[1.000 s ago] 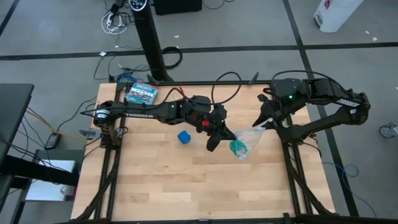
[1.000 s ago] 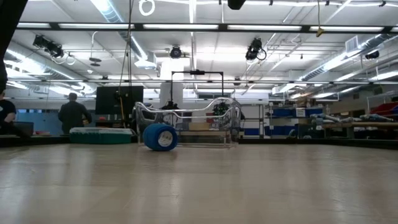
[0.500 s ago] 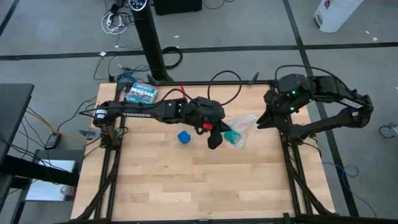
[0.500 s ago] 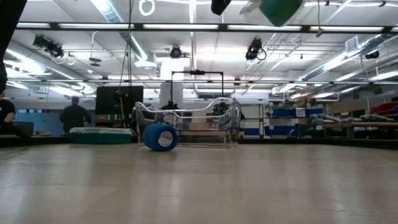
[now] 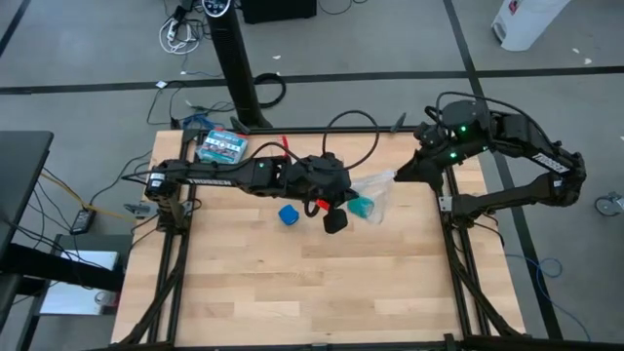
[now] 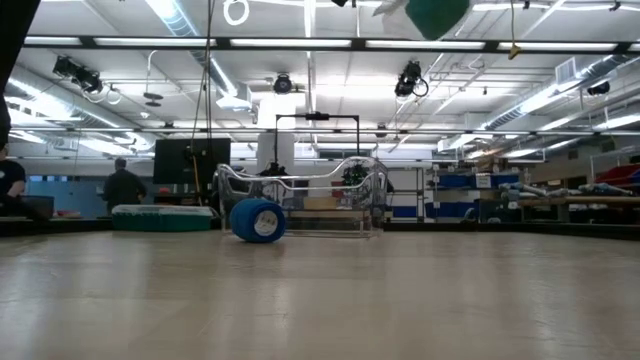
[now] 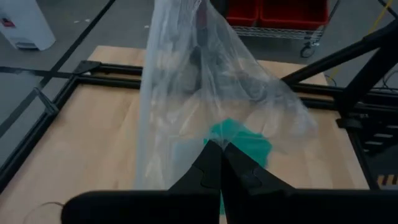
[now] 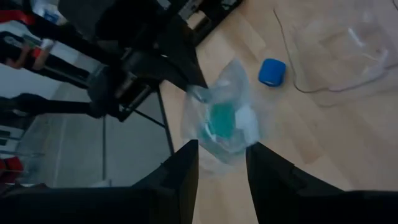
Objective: Roll bandage
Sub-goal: Open the transparent zip bag
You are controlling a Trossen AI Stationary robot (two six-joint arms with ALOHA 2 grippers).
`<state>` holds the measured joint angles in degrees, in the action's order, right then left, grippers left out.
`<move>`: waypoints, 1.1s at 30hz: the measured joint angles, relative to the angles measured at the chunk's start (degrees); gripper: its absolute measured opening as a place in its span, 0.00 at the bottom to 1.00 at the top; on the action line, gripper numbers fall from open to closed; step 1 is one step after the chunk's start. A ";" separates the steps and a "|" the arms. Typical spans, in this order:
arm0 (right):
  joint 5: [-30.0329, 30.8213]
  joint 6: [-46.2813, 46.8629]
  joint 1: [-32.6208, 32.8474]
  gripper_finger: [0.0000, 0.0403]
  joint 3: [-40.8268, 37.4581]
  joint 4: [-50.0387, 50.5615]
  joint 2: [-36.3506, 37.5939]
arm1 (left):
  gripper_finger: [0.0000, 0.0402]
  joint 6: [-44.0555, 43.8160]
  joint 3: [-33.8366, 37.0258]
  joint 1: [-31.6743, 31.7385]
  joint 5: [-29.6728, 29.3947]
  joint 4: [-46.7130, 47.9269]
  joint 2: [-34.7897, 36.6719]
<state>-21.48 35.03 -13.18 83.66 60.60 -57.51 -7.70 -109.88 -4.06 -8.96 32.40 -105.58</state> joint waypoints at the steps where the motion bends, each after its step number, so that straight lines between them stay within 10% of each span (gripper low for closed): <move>1: -0.67 0.04 -0.19 0.32 0.00 -0.82 -0.36 | 0.00 0.00 -0.05 -0.07 -0.33 -0.02 0.00; 14: 3.51 -1.28 -0.28 0.29 -0.02 -5.52 -4.36 | 0.01 -0.01 -0.08 -0.39 -3.62 0.48 0.00; 23: 4.90 -7.65 -0.64 0.02 -0.02 -5.70 -4.33 | 0.02 -3.57 -0.08 -0.07 -4.67 0.54 0.00; 33: 7.53 -12.41 -3.55 0.00 -0.07 -3.72 1.62 | 0.28 -7.50 -9.06 1.11 -4.56 7.64 -0.02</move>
<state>-13.95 22.62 -16.72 83.59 56.88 -55.89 -15.20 -118.93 -2.95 -13.52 40.05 -105.60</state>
